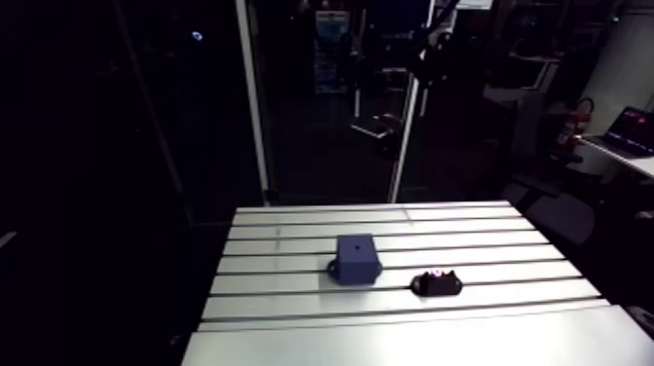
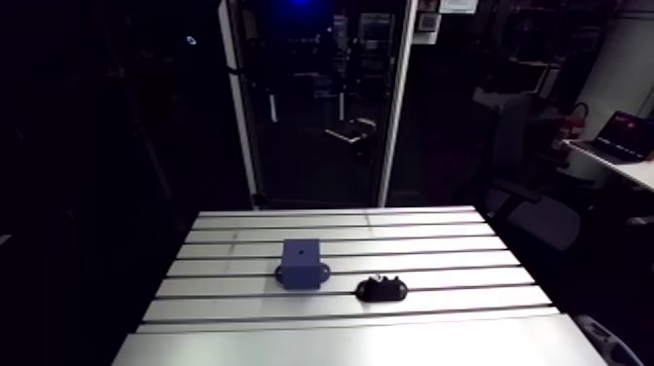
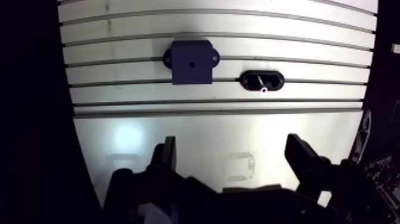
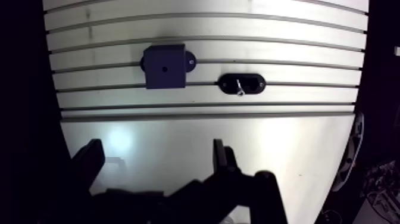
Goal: Pick up the M10 bolt and insert it into the hole until fully seated.
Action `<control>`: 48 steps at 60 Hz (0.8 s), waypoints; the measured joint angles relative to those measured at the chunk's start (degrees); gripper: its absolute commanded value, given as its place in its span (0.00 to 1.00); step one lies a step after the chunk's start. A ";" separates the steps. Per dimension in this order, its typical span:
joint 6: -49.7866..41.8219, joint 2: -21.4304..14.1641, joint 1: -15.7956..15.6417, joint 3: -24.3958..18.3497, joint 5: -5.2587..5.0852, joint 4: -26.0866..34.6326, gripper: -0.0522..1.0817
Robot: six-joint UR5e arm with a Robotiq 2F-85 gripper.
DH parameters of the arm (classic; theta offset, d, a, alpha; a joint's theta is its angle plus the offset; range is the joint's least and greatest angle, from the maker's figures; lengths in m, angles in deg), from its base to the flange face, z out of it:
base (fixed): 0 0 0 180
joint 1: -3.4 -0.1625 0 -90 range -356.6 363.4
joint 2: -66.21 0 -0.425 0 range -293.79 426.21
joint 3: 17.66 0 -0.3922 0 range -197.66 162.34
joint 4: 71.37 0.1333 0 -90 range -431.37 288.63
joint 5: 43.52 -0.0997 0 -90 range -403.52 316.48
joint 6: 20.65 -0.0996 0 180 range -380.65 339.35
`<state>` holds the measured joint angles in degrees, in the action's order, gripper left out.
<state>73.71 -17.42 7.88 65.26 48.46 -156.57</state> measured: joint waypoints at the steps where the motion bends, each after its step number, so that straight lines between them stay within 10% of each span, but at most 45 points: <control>1: 0.01 0.01 0.02 0.00 -0.01 -0.01 0.05; 48: 2.16 1.04 1.70 0.06 -0.43 -2.35 0.05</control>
<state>75.87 -16.38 9.58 65.33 48.03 -158.92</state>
